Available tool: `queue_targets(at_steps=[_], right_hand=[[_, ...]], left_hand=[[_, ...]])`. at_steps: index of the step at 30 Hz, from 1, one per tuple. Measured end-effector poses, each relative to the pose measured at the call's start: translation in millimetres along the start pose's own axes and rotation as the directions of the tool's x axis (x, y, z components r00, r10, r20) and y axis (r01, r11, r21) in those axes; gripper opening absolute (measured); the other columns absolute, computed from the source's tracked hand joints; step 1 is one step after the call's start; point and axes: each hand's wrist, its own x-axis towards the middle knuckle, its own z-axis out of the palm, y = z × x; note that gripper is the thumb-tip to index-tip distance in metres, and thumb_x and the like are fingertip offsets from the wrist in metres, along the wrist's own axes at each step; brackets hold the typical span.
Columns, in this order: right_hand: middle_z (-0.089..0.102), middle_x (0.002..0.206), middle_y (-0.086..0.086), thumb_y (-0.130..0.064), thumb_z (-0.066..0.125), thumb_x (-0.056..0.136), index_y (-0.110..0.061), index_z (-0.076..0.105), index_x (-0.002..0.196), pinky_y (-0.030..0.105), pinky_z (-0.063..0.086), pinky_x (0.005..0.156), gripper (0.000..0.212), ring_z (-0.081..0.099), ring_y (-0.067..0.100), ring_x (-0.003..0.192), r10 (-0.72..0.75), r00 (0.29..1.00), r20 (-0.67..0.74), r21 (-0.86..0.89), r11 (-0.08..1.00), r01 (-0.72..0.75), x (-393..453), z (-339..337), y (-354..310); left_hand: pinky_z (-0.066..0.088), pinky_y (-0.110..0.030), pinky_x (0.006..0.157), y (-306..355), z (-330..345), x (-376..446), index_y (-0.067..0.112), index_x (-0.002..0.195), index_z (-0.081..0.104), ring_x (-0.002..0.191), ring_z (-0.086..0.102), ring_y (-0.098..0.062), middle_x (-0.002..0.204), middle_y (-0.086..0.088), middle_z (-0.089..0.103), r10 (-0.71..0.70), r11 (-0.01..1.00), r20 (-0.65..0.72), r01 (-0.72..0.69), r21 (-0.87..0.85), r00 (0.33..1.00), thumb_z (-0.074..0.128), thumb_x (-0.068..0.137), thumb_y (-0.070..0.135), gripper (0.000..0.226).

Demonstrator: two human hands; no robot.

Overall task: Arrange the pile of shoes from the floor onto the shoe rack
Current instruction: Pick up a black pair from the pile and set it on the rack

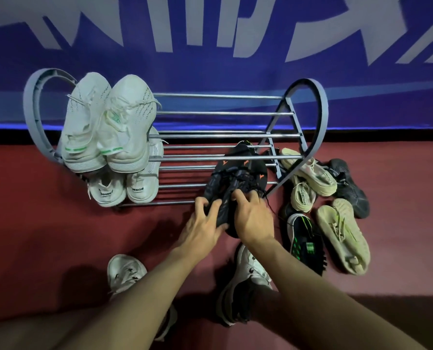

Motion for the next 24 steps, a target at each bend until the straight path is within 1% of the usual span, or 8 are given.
queue_targets(at_steps=[7, 9, 11, 13, 15, 18, 20, 24], right_hand=[[0.065, 0.083, 0.015, -0.018, 0.046, 0.095, -0.016, 0.035, 0.115, 0.045, 0.050, 0.062, 0.023, 0.060, 0.038, 0.064, -0.061, 0.992, 0.112, 0.147, 0.988, 0.044, 0, -5, 18], [0.058, 0.094, 0.018, -0.021, 0.041, 0.097, -0.008, 0.042, 0.111, 0.044, 0.045, 0.056, 0.020, 0.050, 0.032, 0.053, -0.168, 0.980, 0.106, 0.155, 0.976, 0.150, -4, 1, 20], [0.052, 0.119, 0.022, -0.033, 0.041, 0.097, -0.003, 0.039, 0.137, 0.041, 0.051, 0.071, 0.050, 0.061, 0.036, 0.080, -0.176, 0.969, 0.171, 0.182, 0.973, 0.145, -7, 3, 23], [0.044, 0.141, 0.021, -0.038, 0.053, 0.091, -0.004, 0.004, 0.158, 0.038, 0.048, 0.096, 0.089, 0.056, 0.034, 0.118, -0.165, 0.957, 0.239, 0.220, 0.969, 0.112, -12, 0, 24], [0.046, 0.140, 0.019, -0.022, 0.062, 0.089, -0.001, -0.015, 0.156, 0.037, 0.046, 0.100, 0.104, 0.054, 0.032, 0.120, -0.149, 0.969, 0.197, 0.146, 0.982, 0.121, -16, -2, 25], [0.051, 0.130, 0.017, -0.011, 0.059, 0.090, 0.008, 0.003, 0.154, 0.037, 0.046, 0.098, 0.087, 0.057, 0.031, 0.113, -0.071, 0.995, 0.073, -0.124, 0.989, 0.080, -12, -3, 28], [0.055, 0.120, 0.016, -0.004, 0.054, 0.088, 0.001, 0.035, 0.132, 0.037, 0.045, 0.090, 0.049, 0.059, 0.033, 0.107, -0.061, 0.997, 0.042, -0.129, 0.989, 0.066, -7, -10, 31], [0.057, 0.106, 0.016, -0.001, 0.047, 0.085, -0.009, 0.042, 0.104, 0.039, 0.039, 0.077, 0.021, 0.058, 0.036, 0.093, -0.102, 0.995, -0.007, -0.073, 0.992, 0.101, 2, -25, 36]], left_hand=[[0.055, -0.050, 0.081, 11, -19, 10, 0.027, 0.140, 0.033, 0.083, 0.066, -0.038, 0.120, -0.002, 0.028, -0.016, 0.999, 0.188, 0.010, 0.030, 0.982, 0.070, 0.090, 0.045, 0.065], [0.056, -0.053, 0.077, 11, -22, 12, 0.025, 0.126, 0.037, 0.082, 0.066, -0.039, 0.116, -0.001, 0.029, -0.011, 1.000, 0.178, 0.008, 0.013, 0.984, 0.074, 0.087, 0.041, 0.056], [0.055, -0.053, 0.075, 12, -25, 14, 0.025, 0.117, 0.039, 0.079, 0.065, -0.038, 0.113, 0.000, 0.030, -0.009, 1.000, 0.152, 0.009, 0.004, 0.988, 0.074, 0.087, 0.039, 0.049], [0.056, -0.049, 0.072, 15, -27, 14, 0.026, 0.113, 0.041, 0.075, 0.064, -0.034, 0.110, 0.003, 0.030, -0.016, 1.000, 0.109, 0.015, 0.012, 0.994, 0.075, 0.086, 0.041, 0.046], [0.055, -0.045, 0.068, 21, -29, 14, 0.027, 0.109, 0.043, 0.071, 0.062, -0.031, 0.106, 0.004, 0.031, -0.003, 1.000, 0.069, 0.001, 0.028, 0.998, 0.076, 0.085, 0.043, 0.043], [0.055, -0.042, 0.064, 35, -28, 12, 0.027, 0.103, 0.044, 0.067, 0.060, -0.029, 0.102, 0.003, 0.031, 0.022, 0.999, 0.040, -0.024, 0.044, 0.999, 0.073, 0.087, 0.039, 0.035], [0.055, -0.043, 0.062, 41, -27, 12, 0.027, 0.102, 0.044, 0.066, 0.060, -0.030, 0.101, 0.003, 0.030, 0.024, 0.997, 0.028, -0.026, 0.078, 0.999, 0.072, 0.088, 0.037, 0.033], [0.056, -0.044, 0.062, 44, -26, 16, 0.026, 0.102, 0.044, 0.066, 0.061, -0.029, 0.101, 0.003, 0.029, -0.012, 0.993, 0.034, 0.008, 0.115, 0.999, 0.073, 0.088, 0.038, 0.035]])
